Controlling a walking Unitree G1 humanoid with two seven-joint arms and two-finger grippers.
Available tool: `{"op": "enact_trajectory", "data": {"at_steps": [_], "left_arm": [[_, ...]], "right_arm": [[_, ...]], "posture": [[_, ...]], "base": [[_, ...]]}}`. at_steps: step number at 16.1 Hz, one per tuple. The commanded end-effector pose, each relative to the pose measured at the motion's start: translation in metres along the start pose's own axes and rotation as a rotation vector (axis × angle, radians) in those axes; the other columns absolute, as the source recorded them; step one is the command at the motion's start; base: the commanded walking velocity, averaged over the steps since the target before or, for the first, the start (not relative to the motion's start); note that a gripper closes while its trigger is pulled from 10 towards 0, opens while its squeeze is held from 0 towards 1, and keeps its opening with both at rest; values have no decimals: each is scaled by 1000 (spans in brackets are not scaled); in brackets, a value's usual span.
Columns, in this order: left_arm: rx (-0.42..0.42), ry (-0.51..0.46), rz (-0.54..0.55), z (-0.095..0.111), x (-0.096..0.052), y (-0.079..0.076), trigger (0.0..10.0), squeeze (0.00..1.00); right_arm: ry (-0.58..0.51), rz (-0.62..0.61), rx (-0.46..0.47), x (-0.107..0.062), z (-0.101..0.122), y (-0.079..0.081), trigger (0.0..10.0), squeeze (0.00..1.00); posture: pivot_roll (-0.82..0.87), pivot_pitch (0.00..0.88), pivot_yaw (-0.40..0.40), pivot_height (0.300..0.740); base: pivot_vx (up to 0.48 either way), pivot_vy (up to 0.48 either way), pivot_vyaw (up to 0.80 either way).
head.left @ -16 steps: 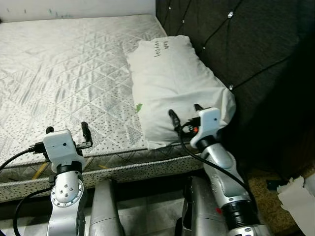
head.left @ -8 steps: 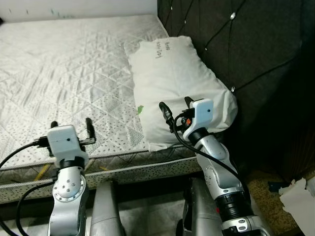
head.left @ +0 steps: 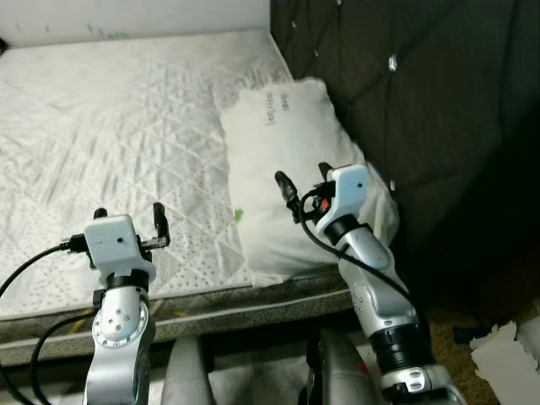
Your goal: Clean up the room
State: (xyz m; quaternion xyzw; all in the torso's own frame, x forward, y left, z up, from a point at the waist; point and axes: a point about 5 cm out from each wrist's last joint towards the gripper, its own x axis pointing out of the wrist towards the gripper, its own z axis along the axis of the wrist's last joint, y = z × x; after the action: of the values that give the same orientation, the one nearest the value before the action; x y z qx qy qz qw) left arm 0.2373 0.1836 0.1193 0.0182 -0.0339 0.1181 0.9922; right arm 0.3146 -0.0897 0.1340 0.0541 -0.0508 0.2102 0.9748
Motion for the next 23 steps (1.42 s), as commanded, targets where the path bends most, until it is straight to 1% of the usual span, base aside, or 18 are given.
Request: {"op": "enact_trajectory", "data": {"at_steps": [1,3,4,5,8,9,10,11,13,14,15,16,17,18,21,22,23], "left_arm": [[-5,-26,-6,6,-1,0,10000,0],[-13,-17,-12,5,-1,-1,10000,0],[-27,-24,-37,6,-1,-4,10000,0],[-25,-25,-44,7,-2,-6,10000,0],[4,2,-27,5,-2,-6,10000,0],[5,27,-25,2,-1,-7,10000,0],[23,38,-23,1,0,-7,10000,0],[30,39,-28,1,0,-8,10000,0],[28,40,-26,1,0,-7,10000,0],[-11,34,-41,1,-1,-7,10000,0],[-2,38,-34,1,-1,-7,10000,0],[0,38,-32,1,0,-6,10000,0],[-3,37,-31,1,0,-6,10000,0],[-4,35,-33,2,0,-6,10000,0],[7,25,-44,3,0,-7,10000,0],[-9,27,-37,4,1,-7,10000,0],[-14,27,-39,4,2,-7,10000,0]], "right_arm": [[-3,4,0,4,4,0,10000,0],[4,-1,0,3,3,-1,10000,0],[8,-2,1,2,2,-1,10000,0],[11,-2,-2,2,1,-1,10000,0],[19,-9,-5,2,0,-3,10000,0],[29,-17,-4,1,-1,-4,10000,0],[34,-21,-1,0,-2,-5,10000,0],[37,-27,3,-1,-4,-5,10000,0],[61,-53,-4,-2,-8,-7,10000,0],[104,-61,8,-2,-14,-6,10000,0],[116,-86,8,-3,-16,-8,10000,0],[112,-94,29,-4,-16,-11,10000,0],[128,-70,-10,-5,-17,-10,10000,0],[129,-70,-28,-5,-17,-10,10000,0],[115,-79,15,-4,-16,-10,10000,0],[190,-151,26,-4,-23,-19,10000,0],[220,-180,18,-5,-26,-22,10000,0]], "posture": [[-19,0,5,705],[-19,0,4,725],[-18,0,3,740],[-18,0,3,740],[-18,0,3,740],[-18,0,3,740],[-18,0,3,740],[-16,0,3,740],[-16,0,3,740],[-17,0,4,740],[-16,0,4,740],[-15,0,3,740],[-17,0,5,740],[-17,0,4,740],[-15,0,3,740],[-14,0,0,740],[-13,0,-2,740]], "base": [[0,0,0],[0,0,0],[0,0,0],[0,0,0],[0,0,0],[0,0,0],[0,0,0],[0,0,0],[0,0,0],[0,0,0],[0,0,0],[0,0,0],[0,0,0],[0,0,0],[0,0,0],[0,0,0],[0,0,0]]}}
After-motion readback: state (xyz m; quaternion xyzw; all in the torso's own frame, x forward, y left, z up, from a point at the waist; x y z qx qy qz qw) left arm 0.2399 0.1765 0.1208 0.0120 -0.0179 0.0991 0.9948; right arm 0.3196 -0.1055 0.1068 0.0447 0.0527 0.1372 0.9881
